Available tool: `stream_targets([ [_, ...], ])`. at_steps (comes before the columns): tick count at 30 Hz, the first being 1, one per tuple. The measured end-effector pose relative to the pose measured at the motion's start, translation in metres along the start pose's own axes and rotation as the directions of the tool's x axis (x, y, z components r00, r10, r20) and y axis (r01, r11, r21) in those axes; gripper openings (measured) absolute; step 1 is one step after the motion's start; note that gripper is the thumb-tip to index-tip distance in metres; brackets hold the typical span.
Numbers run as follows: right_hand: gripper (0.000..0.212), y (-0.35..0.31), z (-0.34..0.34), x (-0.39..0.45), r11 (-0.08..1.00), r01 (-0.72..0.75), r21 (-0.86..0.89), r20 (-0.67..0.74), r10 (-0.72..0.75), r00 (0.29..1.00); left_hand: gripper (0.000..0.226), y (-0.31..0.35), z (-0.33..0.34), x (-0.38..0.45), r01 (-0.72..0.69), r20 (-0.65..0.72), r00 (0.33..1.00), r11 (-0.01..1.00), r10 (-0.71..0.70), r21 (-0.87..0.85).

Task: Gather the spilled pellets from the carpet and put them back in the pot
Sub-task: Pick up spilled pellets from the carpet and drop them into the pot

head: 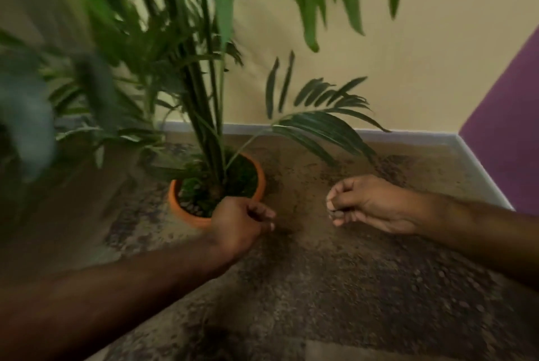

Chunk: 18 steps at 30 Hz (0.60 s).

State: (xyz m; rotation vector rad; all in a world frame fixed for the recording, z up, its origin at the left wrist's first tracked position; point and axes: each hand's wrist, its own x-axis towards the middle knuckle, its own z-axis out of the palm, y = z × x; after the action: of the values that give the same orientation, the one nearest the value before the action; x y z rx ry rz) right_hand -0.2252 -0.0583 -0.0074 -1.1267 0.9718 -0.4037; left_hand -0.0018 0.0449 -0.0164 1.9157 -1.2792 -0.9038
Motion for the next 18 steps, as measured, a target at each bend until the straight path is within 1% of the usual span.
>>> stream_targets([
  [3, 0.020, -0.019, 0.044, 0.025, 0.999, 0.005, -0.045, 0.088, -0.001, 0.996, 0.021, -0.020, -0.031, -0.007, 0.036, -0.120, 0.992, 0.999, -0.033, 0.020],
  [5, 0.019, -0.027, 0.077, 0.043, 0.998, 0.029, -0.061, 0.115, -0.022, 0.993, 0.014, -0.026, -0.051, -0.002, 0.054, -0.218, 0.975, 0.998, -0.045, 0.038],
  [7, 0.014, -0.030, 0.106, 0.060, 0.999, 0.043, -0.030, 0.085, -0.040, 0.996, 0.011, -0.029, -0.069, 0.007, 0.083, -0.338, 0.940, 0.994, -0.052, 0.078],
  [9, 0.013, -0.032, 0.129, 0.071, 0.998, 0.064, -0.002, 0.016, -0.064, 0.998, 0.013, -0.034, -0.082, 0.016, 0.099, -0.433, 0.898, 0.995, -0.078, 0.026],
  [10, 0.012, -0.032, 0.138, 0.075, 0.997, 0.071, -0.004, -0.019, -0.071, 0.997, 0.017, -0.037, -0.086, 0.020, 0.092, -0.455, 0.886, 0.996, -0.093, -0.024],
  [12, 0.010, -0.032, 0.148, 0.081, 0.995, 0.082, -0.053, -0.082, -0.086, 0.993, 0.019, -0.042, -0.093, 0.028, 0.064, -0.447, 0.889, 0.993, -0.104, -0.104],
  [15, 0.003, -0.031, 0.152, 0.089, 0.986, 0.076, -0.150, -0.196, -0.105, 0.975, 0.017, -0.050, -0.099, 0.032, 0.073, -0.447, 0.887, 0.991, -0.115, -0.109],
  [17, 0.012, -0.030, 0.150, 0.093, 0.986, 0.043, -0.160, -0.278, -0.087, 0.957, 0.023, -0.056, -0.098, 0.034, 0.093, -0.424, 0.895, 0.988, -0.139, -0.126],
  [18, 0.016, -0.031, 0.147, 0.094, 0.985, 0.036, -0.167, -0.293, -0.084, 0.952, 0.024, -0.058, -0.096, 0.036, 0.101, -0.407, 0.902, 0.986, -0.147, -0.131],
])
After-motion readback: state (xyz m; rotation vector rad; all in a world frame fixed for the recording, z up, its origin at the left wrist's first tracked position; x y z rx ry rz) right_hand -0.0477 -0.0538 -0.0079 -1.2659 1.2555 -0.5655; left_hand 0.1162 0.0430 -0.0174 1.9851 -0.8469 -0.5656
